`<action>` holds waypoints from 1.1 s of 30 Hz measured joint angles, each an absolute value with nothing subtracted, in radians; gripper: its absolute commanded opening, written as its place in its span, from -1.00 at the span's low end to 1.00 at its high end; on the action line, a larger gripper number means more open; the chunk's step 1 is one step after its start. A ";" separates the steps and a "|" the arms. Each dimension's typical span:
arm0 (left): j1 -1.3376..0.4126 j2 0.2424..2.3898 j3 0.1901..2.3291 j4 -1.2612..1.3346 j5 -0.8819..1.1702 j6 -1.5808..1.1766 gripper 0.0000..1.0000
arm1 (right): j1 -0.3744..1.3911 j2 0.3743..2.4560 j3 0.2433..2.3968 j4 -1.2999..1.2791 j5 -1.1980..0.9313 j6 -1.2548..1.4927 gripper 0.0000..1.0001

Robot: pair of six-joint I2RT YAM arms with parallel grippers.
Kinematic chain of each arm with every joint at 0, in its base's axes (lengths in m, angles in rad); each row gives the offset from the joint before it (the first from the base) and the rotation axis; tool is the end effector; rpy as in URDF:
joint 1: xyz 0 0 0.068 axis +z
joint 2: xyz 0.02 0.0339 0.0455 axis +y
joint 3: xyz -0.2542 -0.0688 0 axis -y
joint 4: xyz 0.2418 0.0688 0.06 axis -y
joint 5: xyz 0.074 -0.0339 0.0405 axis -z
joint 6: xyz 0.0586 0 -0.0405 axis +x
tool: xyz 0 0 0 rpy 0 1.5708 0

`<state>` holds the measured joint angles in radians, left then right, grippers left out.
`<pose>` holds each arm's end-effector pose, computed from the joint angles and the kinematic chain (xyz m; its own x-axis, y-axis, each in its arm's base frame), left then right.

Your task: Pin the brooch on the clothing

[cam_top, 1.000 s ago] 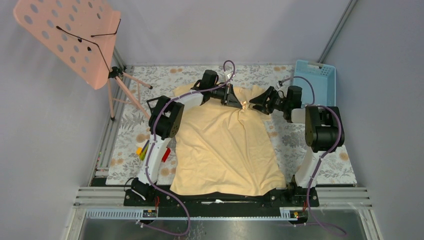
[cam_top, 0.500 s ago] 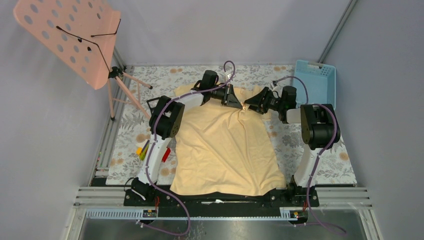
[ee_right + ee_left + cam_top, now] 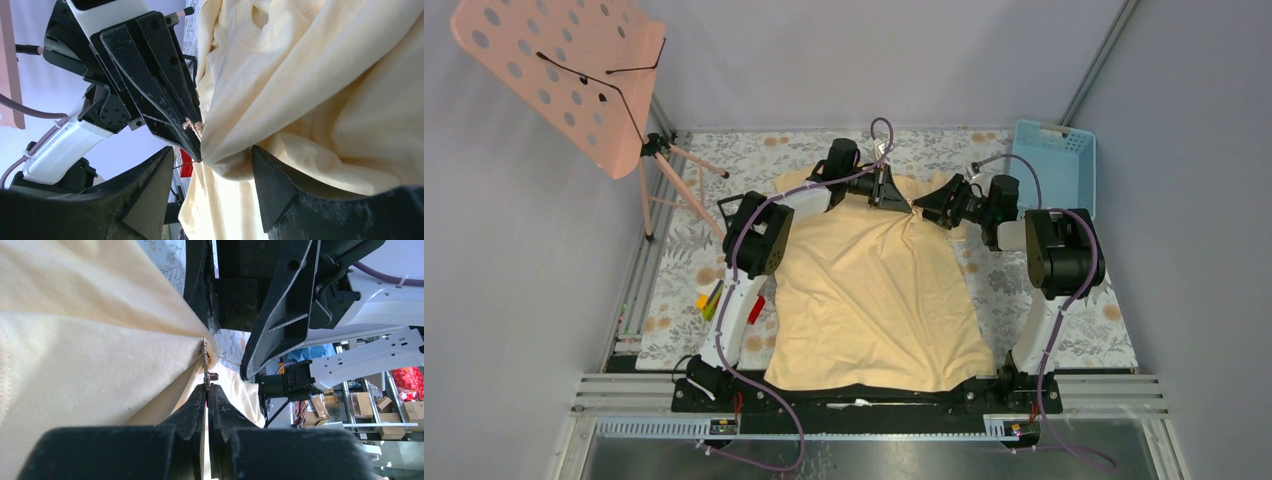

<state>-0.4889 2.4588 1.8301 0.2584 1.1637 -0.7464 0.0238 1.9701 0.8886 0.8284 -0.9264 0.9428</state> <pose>0.4503 -0.3005 0.1450 -0.8740 0.1604 -0.4587 0.4744 0.0769 -0.8769 0.3899 0.0561 0.1351 -0.7848 0.4676 -0.4068 -0.2604 0.3468 0.9010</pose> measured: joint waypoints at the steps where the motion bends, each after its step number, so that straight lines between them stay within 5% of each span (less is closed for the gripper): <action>1: -0.489 2.460 1.829 0.264 1.163 -0.753 -1.00 | 0.023 1.970 0.883 0.837 -0.927 0.945 0.30; 27: -0.487 2.472 1.828 0.271 1.172 -0.750 -1.00 | -0.069 1.969 0.804 0.955 -0.906 1.003 0.47; 33: -0.487 2.472 1.828 0.271 1.172 -0.749 -1.00 | -0.080 1.969 0.793 0.953 -0.898 1.005 0.35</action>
